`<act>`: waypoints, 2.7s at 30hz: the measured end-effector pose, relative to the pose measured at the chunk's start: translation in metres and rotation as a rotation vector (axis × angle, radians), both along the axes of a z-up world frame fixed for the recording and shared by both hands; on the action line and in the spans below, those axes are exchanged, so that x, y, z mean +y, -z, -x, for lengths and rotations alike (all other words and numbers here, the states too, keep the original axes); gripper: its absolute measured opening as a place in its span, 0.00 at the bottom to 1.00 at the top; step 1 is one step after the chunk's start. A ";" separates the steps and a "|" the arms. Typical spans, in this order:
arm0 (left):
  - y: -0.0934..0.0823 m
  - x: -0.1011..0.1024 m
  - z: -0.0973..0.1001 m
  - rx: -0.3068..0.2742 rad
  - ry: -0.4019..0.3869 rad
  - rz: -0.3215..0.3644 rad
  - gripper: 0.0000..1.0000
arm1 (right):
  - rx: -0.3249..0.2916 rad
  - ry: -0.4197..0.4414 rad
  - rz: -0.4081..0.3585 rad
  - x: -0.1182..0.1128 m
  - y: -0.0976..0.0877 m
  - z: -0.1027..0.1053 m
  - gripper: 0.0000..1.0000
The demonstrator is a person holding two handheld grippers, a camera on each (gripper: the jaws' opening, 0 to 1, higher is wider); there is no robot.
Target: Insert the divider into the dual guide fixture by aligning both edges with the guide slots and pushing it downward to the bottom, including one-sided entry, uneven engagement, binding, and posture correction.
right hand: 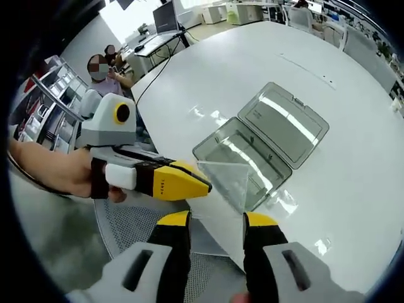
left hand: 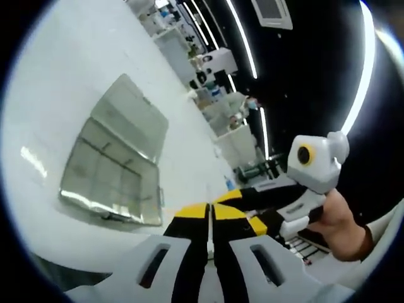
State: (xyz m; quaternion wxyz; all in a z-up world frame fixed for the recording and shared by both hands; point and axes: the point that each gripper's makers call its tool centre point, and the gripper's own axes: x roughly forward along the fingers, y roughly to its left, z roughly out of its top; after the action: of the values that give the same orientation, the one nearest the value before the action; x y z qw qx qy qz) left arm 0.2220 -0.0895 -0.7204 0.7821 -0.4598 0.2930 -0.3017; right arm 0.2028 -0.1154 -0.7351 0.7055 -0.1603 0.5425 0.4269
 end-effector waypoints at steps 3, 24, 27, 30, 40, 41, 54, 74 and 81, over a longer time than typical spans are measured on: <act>0.000 0.001 -0.001 0.003 0.000 0.003 0.00 | 0.001 0.005 -0.009 0.001 0.000 0.000 0.28; -0.015 -0.002 0.003 -0.071 0.111 0.049 0.00 | 0.059 -0.045 -0.179 -0.002 -0.012 -0.001 0.28; -0.016 -0.001 0.004 -0.088 0.140 0.039 0.00 | 0.084 -0.039 -0.228 -0.005 -0.018 -0.002 0.23; -0.016 0.001 0.004 -0.105 0.153 0.035 0.00 | 0.101 -0.028 -0.261 -0.007 -0.023 -0.003 0.24; -0.033 -0.006 0.009 -0.155 0.244 0.079 0.00 | 0.170 -0.099 -0.354 -0.010 -0.033 0.002 0.22; -0.035 -0.006 0.009 -0.160 0.252 0.079 0.00 | 0.184 -0.101 -0.373 -0.009 -0.035 0.003 0.22; -0.053 -0.009 0.012 -0.209 0.325 0.131 0.00 | 0.326 -0.110 -0.563 0.001 -0.052 0.022 0.18; -0.062 -0.013 0.016 -0.235 0.352 0.165 0.00 | 0.429 -0.084 -0.659 0.005 -0.055 0.030 0.08; -0.063 -0.012 0.016 -0.239 0.360 0.170 0.00 | 0.474 -0.074 -0.684 0.006 -0.058 0.032 0.04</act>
State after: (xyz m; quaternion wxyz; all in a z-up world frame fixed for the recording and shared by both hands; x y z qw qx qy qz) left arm 0.2058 -0.1011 -0.6575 0.7033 -0.4252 0.2491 -0.5124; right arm 0.1710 -0.1095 -0.6768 0.5580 0.1667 0.5106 0.6326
